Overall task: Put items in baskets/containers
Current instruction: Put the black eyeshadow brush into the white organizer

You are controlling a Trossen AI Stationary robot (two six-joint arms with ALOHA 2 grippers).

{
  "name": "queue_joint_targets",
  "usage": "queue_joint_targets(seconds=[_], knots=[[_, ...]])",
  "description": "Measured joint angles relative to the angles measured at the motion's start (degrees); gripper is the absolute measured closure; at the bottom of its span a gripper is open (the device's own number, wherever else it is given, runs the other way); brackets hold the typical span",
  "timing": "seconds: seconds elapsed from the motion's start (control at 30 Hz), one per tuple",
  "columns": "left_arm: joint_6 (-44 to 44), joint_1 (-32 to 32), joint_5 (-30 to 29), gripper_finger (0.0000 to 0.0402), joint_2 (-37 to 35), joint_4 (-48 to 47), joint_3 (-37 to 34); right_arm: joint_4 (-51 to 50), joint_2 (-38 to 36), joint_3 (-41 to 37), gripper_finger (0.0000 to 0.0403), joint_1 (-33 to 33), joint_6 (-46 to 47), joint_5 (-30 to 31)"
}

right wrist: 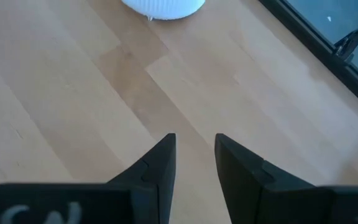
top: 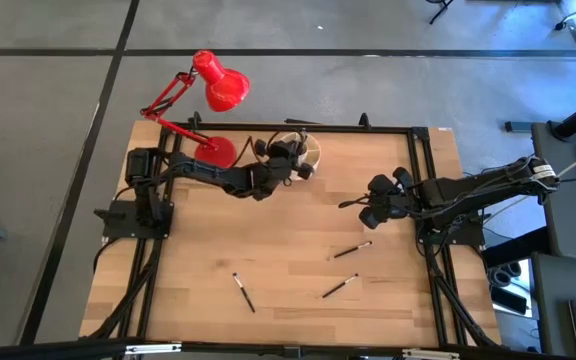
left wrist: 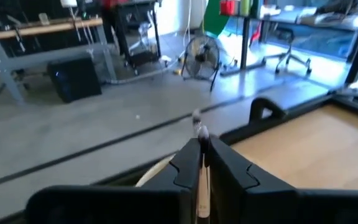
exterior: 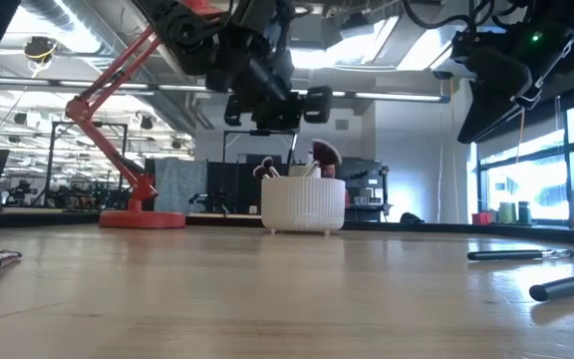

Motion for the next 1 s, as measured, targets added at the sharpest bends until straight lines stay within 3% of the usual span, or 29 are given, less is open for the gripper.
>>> queue_joint_targets(seconds=[0.2, 0.37, 0.53, 0.67, 0.87, 1.0], knots=[[-4.38, -0.35, -0.02, 0.0338, 0.00, -6.45, 0.00, 1.71, 0.00, 0.00, 0.0291, 0.02, -0.04, -0.37], [-1.84, -1.40, 3.40, 0.0297, -0.36, -6.43, 0.00, 1.73, 0.00, 0.00, 0.0291, 0.02, -0.30, -0.41], [-2.66, -3.08, 15.53, 0.0268, -3.18, -9.54, 0.17, 1.38, -0.02, 0.00, 0.0291, 0.02, -0.51, -0.43], [-8.20, -5.73, 24.88, 0.0261, -6.35, -18.47, 0.09, 1.31, -0.02, 0.00, 0.0291, 0.02, -0.52, -1.00], [-9.30, -10.95, 28.47, 0.0260, -11.16, -34.03, 0.09, 1.51, -0.02, 0.00, 0.0291, 0.02, -0.24, -1.87], [-5.11, -15.14, 43.02, 0.0260, -14.42, -45.28, 0.09, 1.72, -0.02, 0.00, 0.0291, 0.02, -0.09, -2.23]])
